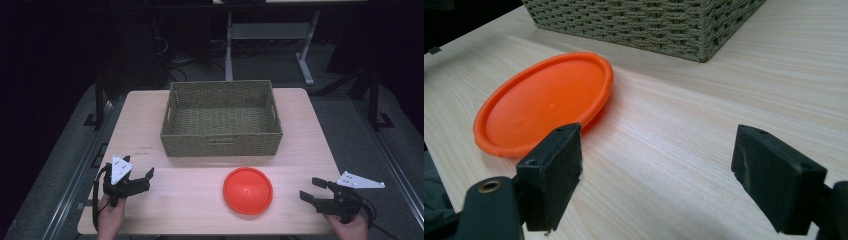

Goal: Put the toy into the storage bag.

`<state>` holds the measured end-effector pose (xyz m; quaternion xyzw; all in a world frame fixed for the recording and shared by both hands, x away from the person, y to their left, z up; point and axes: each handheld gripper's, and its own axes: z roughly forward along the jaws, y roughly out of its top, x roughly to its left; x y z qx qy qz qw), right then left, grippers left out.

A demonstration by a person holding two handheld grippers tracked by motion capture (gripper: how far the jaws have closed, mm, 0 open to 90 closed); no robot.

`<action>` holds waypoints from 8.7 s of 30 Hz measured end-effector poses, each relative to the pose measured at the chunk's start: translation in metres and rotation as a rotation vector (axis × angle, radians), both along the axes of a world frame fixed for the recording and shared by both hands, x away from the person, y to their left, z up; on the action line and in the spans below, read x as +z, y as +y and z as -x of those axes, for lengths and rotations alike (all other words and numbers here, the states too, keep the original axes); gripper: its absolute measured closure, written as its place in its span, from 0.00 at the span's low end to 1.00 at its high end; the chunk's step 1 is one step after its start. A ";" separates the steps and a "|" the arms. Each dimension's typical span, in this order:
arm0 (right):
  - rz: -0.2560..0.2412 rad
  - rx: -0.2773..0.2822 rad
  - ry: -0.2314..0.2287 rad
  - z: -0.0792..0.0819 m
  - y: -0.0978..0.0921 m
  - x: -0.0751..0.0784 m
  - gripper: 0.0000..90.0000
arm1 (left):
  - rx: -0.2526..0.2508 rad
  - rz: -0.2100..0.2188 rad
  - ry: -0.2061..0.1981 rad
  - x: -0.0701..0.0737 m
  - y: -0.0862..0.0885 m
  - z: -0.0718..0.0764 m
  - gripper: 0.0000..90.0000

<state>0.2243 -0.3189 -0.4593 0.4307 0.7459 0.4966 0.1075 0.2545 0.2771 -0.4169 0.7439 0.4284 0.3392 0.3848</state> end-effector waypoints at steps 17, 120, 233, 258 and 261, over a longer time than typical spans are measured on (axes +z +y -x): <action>0.086 0.112 0.059 -0.023 0.035 0.021 0.23 | 0.016 -0.016 0.000 -0.004 0.005 0.000 0.14; 0.269 0.330 0.265 -0.091 0.120 0.039 0.91 | 0.003 -0.062 -0.005 -0.006 0.003 -0.001 0.14; 0.363 0.339 0.069 -0.120 0.160 0.209 0.91 | 0.025 -0.044 -0.011 -0.007 0.009 -0.002 0.14; 0.370 0.336 0.062 -0.142 0.167 0.234 0.91 | 0.028 -0.046 -0.009 -0.006 0.010 -0.003 0.14; 0.369 0.324 0.066 -0.145 0.166 0.236 0.91 | 0.024 -0.045 -0.012 -0.006 0.010 -0.004 0.14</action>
